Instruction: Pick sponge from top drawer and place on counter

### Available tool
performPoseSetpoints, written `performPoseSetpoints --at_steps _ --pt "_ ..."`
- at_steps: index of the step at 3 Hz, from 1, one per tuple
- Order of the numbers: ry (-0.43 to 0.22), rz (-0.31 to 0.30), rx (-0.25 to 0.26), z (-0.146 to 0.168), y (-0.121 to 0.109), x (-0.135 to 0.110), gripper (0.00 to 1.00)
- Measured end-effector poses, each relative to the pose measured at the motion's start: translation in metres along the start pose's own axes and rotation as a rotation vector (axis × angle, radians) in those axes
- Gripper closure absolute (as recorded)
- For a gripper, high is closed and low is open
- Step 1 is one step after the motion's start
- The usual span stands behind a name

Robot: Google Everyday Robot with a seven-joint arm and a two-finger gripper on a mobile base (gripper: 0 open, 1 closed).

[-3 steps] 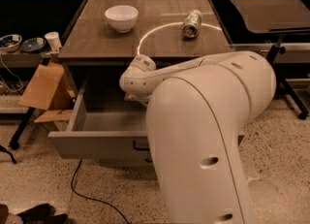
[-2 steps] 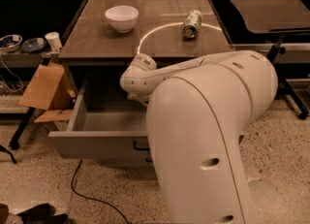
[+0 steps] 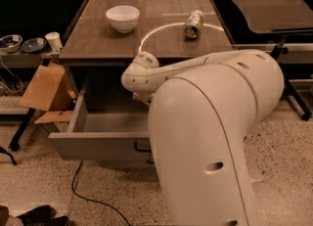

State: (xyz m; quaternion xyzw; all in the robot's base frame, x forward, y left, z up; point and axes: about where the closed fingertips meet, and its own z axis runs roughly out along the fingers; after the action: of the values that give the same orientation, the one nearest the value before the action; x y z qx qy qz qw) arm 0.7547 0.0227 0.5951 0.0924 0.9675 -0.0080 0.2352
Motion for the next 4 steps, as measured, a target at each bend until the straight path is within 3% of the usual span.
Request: performPoseSetpoints --at_steps 1,3,4 --pt "-0.069 -0.013 -0.016 -0.035 -0.005 0.0 1.0" --pt "-0.143 -0.127 0.097 -0.123 -0.078 0.042 1.0" --pt "-0.204 -0.156 0.125 -0.164 -0.1 0.031 1.0"
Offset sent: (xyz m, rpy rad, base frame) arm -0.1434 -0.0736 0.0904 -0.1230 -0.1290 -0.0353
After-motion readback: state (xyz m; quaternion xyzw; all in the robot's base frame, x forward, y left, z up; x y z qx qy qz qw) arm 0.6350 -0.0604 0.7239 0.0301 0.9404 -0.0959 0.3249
